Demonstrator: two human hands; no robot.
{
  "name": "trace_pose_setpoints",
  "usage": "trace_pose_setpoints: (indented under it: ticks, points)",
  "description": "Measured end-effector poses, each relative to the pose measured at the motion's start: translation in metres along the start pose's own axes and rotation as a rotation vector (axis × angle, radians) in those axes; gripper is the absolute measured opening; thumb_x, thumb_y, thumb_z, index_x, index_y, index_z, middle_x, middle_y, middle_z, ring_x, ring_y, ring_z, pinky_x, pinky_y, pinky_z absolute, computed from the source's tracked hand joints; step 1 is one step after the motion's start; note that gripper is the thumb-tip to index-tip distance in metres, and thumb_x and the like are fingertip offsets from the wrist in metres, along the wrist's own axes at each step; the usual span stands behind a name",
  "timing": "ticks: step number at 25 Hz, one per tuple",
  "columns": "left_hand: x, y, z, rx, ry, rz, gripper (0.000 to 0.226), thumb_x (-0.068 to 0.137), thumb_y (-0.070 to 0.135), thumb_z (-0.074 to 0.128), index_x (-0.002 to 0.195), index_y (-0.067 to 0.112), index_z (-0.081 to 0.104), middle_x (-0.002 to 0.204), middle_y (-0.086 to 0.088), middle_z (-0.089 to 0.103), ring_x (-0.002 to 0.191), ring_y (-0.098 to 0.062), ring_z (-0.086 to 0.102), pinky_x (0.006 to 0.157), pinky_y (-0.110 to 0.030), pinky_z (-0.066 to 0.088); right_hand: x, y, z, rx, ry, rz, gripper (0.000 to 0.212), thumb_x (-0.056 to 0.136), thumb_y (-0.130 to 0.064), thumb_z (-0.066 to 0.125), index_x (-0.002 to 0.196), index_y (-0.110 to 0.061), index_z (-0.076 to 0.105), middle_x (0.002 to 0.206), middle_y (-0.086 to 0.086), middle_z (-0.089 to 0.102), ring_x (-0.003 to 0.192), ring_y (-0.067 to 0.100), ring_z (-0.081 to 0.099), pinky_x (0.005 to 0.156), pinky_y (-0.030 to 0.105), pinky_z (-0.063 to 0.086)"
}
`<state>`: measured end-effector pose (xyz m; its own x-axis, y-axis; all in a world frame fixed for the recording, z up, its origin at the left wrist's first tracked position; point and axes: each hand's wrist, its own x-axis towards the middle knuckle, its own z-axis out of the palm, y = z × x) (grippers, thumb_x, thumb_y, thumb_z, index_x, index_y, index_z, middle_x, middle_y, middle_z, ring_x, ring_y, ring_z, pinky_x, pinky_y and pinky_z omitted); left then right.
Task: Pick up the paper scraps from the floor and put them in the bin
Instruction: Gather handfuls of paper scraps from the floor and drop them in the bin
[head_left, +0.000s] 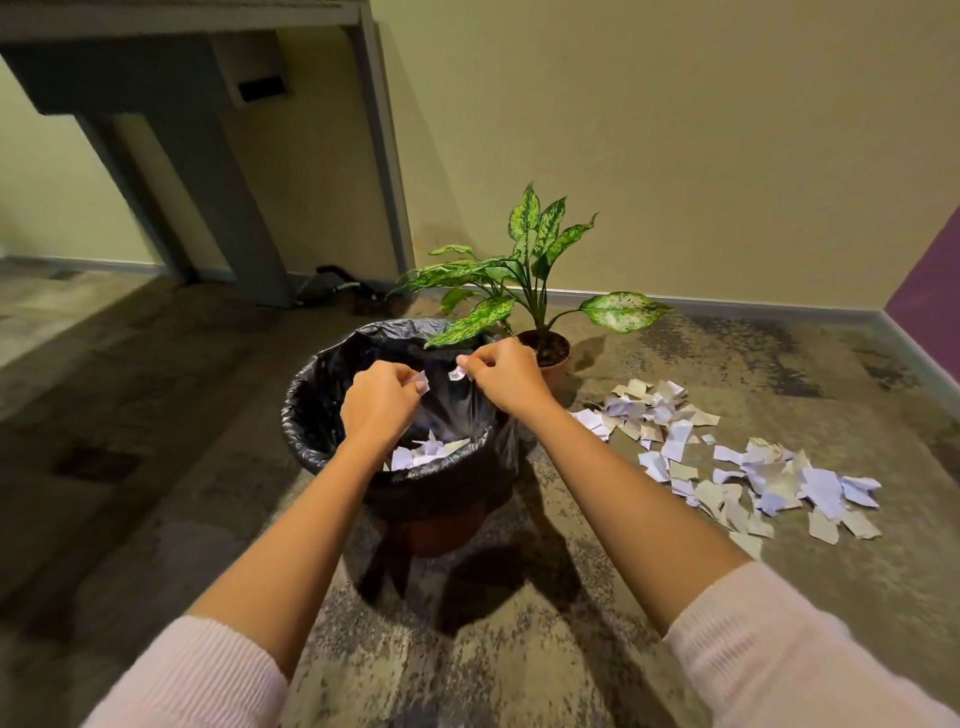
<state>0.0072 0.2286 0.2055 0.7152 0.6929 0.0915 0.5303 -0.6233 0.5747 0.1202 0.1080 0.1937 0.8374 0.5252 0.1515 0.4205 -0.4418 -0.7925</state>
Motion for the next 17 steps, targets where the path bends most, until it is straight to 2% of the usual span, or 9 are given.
trace_pose_setpoints:
  ticks: [2,5,10,11,14,17]
  points:
    - [0.003,-0.002,-0.001,-0.003,-0.009,0.007,0.028,0.088,0.039,0.067,0.112,0.026,0.073,0.108,-0.005,0.072,0.107,-0.028,0.065,0.082,-0.036,0.050,0.000,0.000,0.000,0.012,-0.001,0.001,0.028,0.088,-0.035,0.065,0.071,-0.014,0.073,0.051,-0.006,0.056,0.058,0.010,0.055,0.063,0.025,0.038]
    - [0.004,-0.002,0.002,0.020,0.000,0.039,0.035,0.081,0.038,0.075,0.114,0.026,0.070,0.110,0.001,0.072,0.109,-0.022,0.063,0.090,-0.041,0.052,-0.001,0.001,-0.005,0.009,-0.008,-0.001,0.014,0.083,-0.026,0.071,0.071,-0.021,0.073,0.058,-0.010,0.062,0.062,0.004,0.057,0.061,0.020,0.039]
    - [0.000,0.003,0.009,0.074,0.080,0.058,0.014,0.084,0.038,0.072,0.089,0.026,0.075,0.075,0.003,0.068,0.094,-0.023,0.064,0.084,-0.043,0.052,-0.002,0.006,-0.010,-0.004,-0.002,0.003,0.012,0.081,-0.018,0.075,0.072,-0.023,0.070,0.062,-0.012,0.062,0.063,0.000,0.056,0.059,0.017,0.040]
    - [-0.001,0.004,0.011,0.073,0.078,0.060,0.013,0.087,0.036,0.069,0.089,0.025,0.076,0.074,0.002,0.069,0.093,-0.025,0.064,0.086,-0.045,0.052,-0.002,0.008,-0.010,0.004,0.000,0.004,0.010,0.082,-0.017,0.074,0.074,-0.022,0.071,0.062,-0.011,0.063,0.063,0.001,0.057,0.061,0.018,0.043]
    - [-0.002,0.004,0.015,0.097,0.073,0.075,0.021,0.095,0.025,0.057,0.098,0.021,0.077,0.096,-0.007,0.072,0.102,-0.032,0.061,0.090,-0.050,0.049,-0.005,0.011,-0.012,0.034,-0.007,0.014,0.012,0.086,-0.013,0.068,0.080,-0.021,0.072,0.066,-0.010,0.067,0.066,0.002,0.062,0.072,0.022,0.050]
    - [-0.001,0.004,0.017,0.136,0.084,0.092,0.020,0.094,0.021,0.057,0.100,0.020,0.077,0.103,-0.008,0.071,0.105,-0.033,0.059,0.090,-0.050,0.049,-0.009,0.013,-0.014,0.021,0.020,-0.004,0.013,0.084,-0.013,0.070,0.078,-0.025,0.071,0.067,-0.011,0.064,0.066,0.000,0.058,0.062,0.014,0.042]
